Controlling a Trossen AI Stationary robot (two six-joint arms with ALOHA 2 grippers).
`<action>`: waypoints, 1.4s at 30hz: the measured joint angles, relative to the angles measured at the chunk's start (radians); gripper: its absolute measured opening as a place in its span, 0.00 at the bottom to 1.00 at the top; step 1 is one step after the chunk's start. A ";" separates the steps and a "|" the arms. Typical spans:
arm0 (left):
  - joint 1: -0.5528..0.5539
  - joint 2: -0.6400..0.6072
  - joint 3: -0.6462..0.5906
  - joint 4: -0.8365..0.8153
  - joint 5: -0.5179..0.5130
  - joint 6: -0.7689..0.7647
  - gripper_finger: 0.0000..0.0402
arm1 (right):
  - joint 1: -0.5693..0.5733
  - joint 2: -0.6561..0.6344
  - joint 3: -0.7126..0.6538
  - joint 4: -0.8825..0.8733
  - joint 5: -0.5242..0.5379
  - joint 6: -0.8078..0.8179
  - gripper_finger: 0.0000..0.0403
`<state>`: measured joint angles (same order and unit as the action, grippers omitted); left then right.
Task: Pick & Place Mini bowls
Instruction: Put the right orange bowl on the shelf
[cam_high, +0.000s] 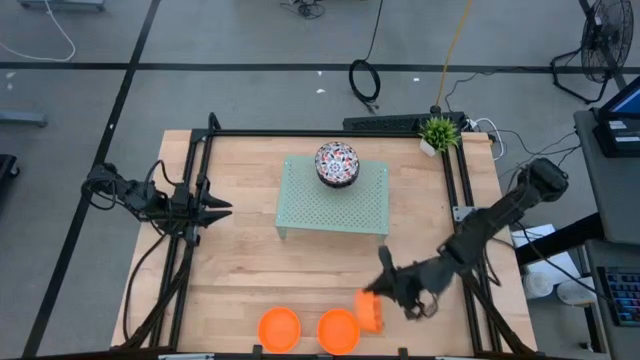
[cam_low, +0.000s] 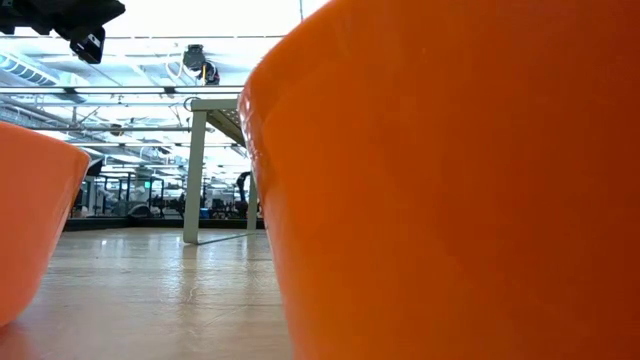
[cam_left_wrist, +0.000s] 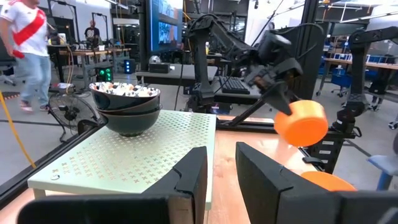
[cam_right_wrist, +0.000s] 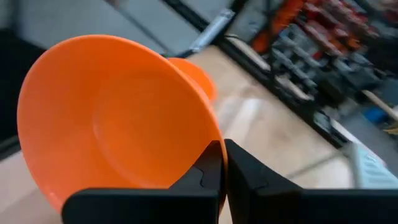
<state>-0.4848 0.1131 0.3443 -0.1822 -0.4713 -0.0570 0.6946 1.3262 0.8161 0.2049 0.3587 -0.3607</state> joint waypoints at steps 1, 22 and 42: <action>0.000 0.000 0.000 0.000 0.000 0.000 0.22 | -0.026 0.000 -0.012 0.028 -0.021 0.000 0.00; 0.000 0.011 -0.008 0.129 0.015 0.138 0.22 | -0.211 0.305 -0.007 0.774 0.148 -0.459 0.00; 0.001 0.677 -0.239 1.062 0.354 0.226 0.22 | -0.344 0.395 0.025 1.353 0.411 -0.858 0.00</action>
<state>-0.4838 0.7897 0.1055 0.8794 -0.1172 0.1692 0.3502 1.7210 0.8413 1.5577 0.7695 -1.2191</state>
